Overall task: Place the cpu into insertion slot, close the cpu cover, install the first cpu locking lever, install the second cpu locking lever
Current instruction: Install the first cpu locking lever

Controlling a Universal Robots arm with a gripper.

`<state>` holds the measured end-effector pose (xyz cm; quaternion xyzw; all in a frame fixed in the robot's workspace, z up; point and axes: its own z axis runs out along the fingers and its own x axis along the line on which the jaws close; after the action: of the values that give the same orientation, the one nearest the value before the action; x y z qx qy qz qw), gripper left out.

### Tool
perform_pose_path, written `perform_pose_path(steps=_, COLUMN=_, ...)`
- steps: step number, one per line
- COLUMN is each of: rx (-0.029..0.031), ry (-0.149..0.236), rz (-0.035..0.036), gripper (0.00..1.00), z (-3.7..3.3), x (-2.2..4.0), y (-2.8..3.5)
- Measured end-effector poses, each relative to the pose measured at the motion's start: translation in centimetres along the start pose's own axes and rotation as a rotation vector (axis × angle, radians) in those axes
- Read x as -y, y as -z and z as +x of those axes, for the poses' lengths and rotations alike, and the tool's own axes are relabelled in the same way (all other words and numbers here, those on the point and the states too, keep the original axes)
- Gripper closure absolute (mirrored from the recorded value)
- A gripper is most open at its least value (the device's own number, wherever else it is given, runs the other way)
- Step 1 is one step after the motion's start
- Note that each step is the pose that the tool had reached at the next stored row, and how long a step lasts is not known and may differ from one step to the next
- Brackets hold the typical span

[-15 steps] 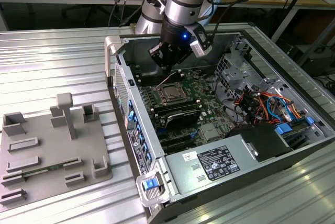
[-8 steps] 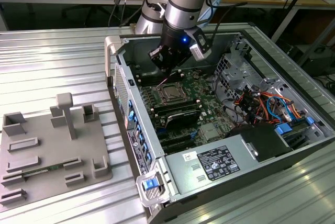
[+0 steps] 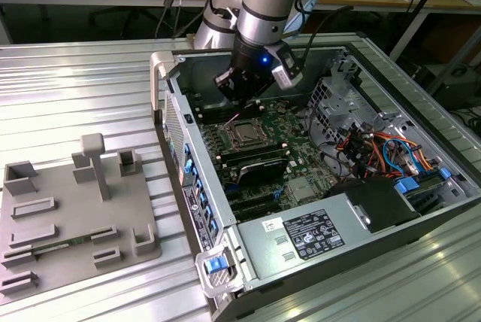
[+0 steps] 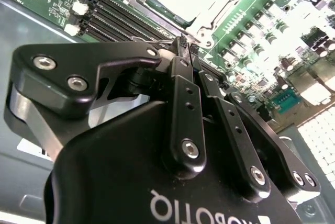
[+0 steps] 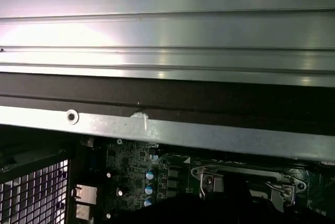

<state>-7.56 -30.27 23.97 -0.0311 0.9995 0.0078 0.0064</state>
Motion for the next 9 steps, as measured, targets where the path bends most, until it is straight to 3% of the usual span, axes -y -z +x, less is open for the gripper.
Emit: perform_pose_path(steps=9, rx=-0.0004, ry=0.0, rz=0.0001, gripper=0.85, z=-1.11, x=-0.4, y=-0.69)
